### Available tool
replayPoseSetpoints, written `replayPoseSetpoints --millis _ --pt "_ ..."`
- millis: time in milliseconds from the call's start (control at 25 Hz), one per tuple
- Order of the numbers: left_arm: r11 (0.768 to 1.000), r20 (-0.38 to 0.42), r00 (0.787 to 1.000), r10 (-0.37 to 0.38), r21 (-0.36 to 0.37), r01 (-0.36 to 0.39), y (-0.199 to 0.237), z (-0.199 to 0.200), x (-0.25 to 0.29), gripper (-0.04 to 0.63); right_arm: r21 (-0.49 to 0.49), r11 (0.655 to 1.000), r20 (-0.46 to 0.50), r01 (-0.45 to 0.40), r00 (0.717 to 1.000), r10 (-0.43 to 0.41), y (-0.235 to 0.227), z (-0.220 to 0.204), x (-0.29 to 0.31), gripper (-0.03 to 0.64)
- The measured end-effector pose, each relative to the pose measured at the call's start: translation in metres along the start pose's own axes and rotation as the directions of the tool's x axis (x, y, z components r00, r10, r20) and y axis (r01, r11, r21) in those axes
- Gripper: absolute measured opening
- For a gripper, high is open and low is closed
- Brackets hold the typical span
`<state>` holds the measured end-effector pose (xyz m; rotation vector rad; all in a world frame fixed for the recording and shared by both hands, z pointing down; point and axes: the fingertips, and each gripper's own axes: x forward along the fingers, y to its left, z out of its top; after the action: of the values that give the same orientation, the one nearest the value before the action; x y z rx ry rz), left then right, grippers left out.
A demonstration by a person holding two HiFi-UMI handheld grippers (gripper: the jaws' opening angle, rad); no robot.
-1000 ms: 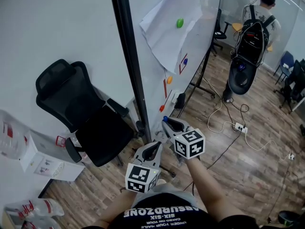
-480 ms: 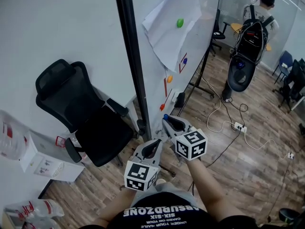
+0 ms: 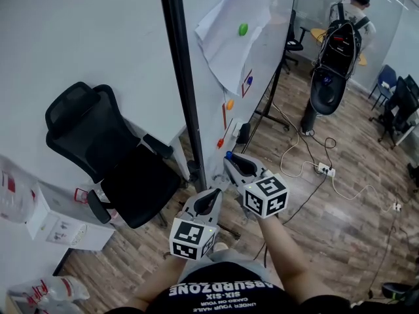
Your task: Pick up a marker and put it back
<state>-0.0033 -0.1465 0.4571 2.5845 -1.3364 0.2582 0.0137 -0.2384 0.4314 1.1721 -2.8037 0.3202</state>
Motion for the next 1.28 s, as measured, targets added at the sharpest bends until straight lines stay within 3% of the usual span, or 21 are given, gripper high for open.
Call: replayPoseSetpoints --millis 1280 --pt "0.999 0.014 0.999 -0.051 -0.006 0.051 -0.006 0.014 -0.013 0.003 -0.020 0.999 0.167 0.036 0.985 -0.032 0.029 0.069 -0.064 0.063"
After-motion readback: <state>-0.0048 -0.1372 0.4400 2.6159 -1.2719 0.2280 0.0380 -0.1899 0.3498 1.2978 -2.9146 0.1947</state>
